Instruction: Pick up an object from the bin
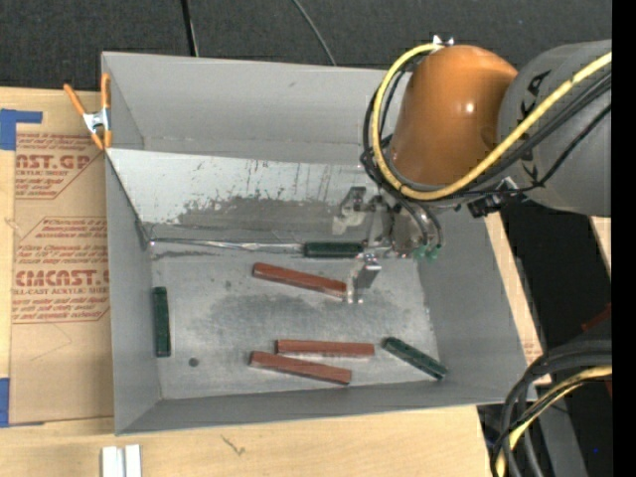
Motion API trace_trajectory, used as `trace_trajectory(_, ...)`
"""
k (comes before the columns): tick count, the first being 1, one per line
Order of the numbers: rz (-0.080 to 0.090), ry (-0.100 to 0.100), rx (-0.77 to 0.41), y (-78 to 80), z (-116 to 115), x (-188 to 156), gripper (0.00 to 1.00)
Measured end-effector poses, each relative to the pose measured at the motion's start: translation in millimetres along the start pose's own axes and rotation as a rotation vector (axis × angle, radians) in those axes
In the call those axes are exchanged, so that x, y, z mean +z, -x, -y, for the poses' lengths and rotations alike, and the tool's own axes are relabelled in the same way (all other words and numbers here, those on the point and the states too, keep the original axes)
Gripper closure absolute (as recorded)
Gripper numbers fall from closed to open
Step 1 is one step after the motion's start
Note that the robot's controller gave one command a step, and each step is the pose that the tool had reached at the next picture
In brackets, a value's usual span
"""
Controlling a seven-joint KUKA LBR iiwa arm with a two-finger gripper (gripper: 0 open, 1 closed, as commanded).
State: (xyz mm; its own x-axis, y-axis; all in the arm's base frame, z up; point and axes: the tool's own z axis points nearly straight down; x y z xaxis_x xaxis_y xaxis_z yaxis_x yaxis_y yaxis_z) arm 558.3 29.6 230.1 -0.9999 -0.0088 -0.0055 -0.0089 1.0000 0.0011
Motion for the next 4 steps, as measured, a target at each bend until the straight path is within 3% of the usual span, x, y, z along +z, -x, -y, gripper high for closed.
trace_trajectory(1,-0.009,0.0,0.046,2.0,-6.5,32.8,0.0)
trace_trajectory(2,0.004,0.0,-0.01,12.2,12.5,70.7,0.0)
trace_trajectory(3,0.006,0.001,0.03,30.4,6.7,153.2,1.0)
trace_trajectory(4,0.006,0.001,0.03,30.4,6.7,153.2,1.0)
